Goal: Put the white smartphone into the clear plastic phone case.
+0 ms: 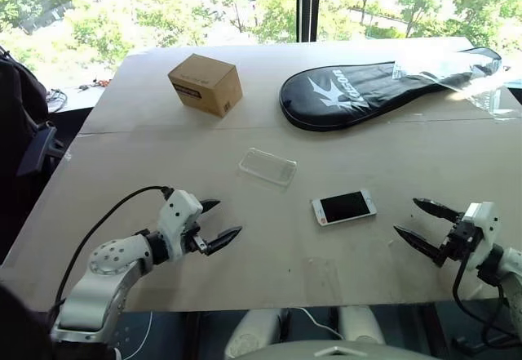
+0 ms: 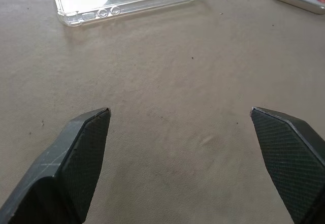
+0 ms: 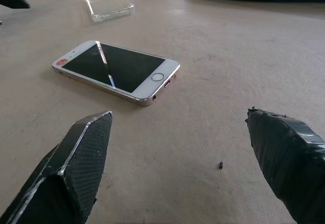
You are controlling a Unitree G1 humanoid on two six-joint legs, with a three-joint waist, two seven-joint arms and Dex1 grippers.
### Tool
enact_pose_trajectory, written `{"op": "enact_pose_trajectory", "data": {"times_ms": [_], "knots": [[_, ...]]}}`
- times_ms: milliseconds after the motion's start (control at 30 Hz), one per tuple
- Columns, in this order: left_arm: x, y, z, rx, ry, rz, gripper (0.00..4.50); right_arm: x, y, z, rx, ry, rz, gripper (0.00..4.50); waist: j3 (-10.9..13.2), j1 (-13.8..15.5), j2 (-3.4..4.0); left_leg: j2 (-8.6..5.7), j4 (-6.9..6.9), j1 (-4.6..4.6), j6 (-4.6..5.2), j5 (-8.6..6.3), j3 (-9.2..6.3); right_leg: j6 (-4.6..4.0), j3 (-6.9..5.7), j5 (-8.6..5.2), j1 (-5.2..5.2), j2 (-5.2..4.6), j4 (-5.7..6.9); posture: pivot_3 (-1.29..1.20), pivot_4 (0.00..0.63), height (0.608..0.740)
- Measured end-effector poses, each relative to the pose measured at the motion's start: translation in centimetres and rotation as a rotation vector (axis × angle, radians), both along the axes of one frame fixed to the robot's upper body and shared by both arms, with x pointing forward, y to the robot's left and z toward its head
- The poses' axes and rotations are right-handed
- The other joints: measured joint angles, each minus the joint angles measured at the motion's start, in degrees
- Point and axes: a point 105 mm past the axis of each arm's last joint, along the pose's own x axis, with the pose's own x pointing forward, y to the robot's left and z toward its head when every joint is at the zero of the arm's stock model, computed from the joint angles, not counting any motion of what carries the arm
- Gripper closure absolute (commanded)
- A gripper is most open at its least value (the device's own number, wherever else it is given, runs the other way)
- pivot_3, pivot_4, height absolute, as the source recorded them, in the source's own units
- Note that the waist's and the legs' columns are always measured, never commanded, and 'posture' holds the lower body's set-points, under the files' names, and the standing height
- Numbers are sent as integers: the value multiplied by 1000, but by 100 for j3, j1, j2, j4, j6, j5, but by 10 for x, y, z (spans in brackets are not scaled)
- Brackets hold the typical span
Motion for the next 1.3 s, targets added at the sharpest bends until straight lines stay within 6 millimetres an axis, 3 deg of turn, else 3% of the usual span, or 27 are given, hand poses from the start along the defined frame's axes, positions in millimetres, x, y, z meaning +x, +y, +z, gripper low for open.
{"op": "enact_pose_trajectory", "data": {"times_ms": [200, 433, 700, 800, 933, 1200, 1300], "knots": [[-1, 8, 5, 2, -19, 26, 15, 3, 0, -5, -17, 0, -6, 0, 2, 4, 1, 24, 0, -1, -10, -15, 3, -1, 2, -1, -1, 25, -13, 0, 150, 740], [12, 1, 16, -8, -80, 2, 15, 1, 1, -5, -30, 2, -3, 0, 2, 34, 0, 36, 0, -1, -15, -23, 7, -1, 5, 0, 0, 39, -19, 0, 150, 740], [27, -5, 8, 36, -94, -81, 15, -3, 4, -3, -32, -9, -11, 0, 2, 38, 0, 40, 0, -2, -17, -29, 7, -2, 7, 0, 0, 47, -29, 0, 150, 740], [47, -2, 14, 104, -122, -111, 15, 0, 20, 14, 8, -77, 20, 0, 4, 53, 3, 42, 1, -4, -18, -28, 6, -2, 4, 1, -2, 49, -28, 0, 150, 740], [73, 1, 42, 145, -214, -133, 15, 0, 48, 60, 68, -170, 126, 0, 4, 23, 1, 42, 4, -16, -15, -29, 5, -2, 4, 2, -9, 50, -38, 0, 150, 740], [105, -14, 51, 128, -203, -291, 15, -3, 73, 90, -35, -84, 201, 0, 3, 15, -14, 40, 16, -91, -12, -31, -10, -1, -17, 5, -72, 46, -53, 0, 150, 740], [106, -21, 43, 151, -167, -366, 795, -3, 77, 99, -23, -98, 205, 0, 7, -19, -22, 41, 14, -91, -11, -32, -6, -1, -9, 5, -75, 46, -54, 0, 150, 740]]}}
